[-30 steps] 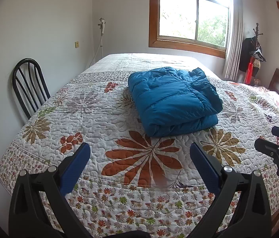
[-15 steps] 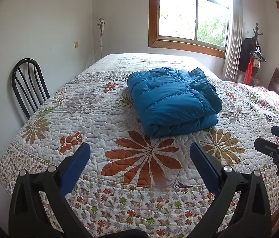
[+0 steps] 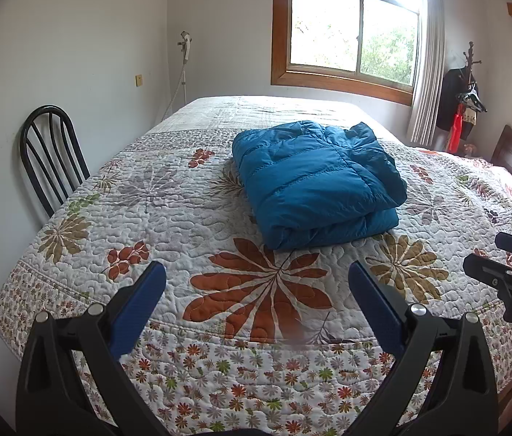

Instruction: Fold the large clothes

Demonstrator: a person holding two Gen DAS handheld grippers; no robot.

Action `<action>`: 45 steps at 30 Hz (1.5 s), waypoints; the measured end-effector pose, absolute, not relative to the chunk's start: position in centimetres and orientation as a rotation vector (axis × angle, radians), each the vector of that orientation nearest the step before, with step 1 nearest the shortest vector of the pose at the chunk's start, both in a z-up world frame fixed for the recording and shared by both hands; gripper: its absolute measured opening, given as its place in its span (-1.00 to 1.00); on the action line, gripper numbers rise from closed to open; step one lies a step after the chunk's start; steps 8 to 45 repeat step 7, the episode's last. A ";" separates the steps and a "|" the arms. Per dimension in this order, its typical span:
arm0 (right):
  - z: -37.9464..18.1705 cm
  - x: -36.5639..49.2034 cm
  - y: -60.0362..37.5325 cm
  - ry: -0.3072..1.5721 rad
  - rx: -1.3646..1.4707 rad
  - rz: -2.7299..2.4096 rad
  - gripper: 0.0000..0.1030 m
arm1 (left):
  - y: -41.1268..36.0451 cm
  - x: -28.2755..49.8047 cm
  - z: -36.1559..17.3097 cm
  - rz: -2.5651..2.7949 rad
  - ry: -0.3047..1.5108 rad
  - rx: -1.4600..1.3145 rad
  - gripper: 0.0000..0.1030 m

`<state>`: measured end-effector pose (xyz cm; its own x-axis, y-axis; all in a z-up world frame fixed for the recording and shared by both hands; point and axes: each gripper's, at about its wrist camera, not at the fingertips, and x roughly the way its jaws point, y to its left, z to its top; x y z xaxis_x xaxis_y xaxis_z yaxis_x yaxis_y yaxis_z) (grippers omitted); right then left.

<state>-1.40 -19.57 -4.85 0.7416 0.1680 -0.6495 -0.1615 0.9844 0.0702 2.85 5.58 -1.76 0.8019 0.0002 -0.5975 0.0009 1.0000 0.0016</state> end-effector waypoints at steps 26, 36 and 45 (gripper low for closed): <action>-4.9 -1.4 -19.5 0.712 0.009 0.181 0.92 | 5.6 2.9 -1.8 0.000 0.642 0.002 0.94; -4.9 -1.4 -19.5 0.712 0.009 0.181 0.92 | 5.6 2.9 -1.8 0.000 0.642 0.002 0.94; -4.9 -1.4 -19.5 0.712 0.009 0.181 0.92 | 5.6 2.9 -1.8 0.000 0.642 0.002 0.94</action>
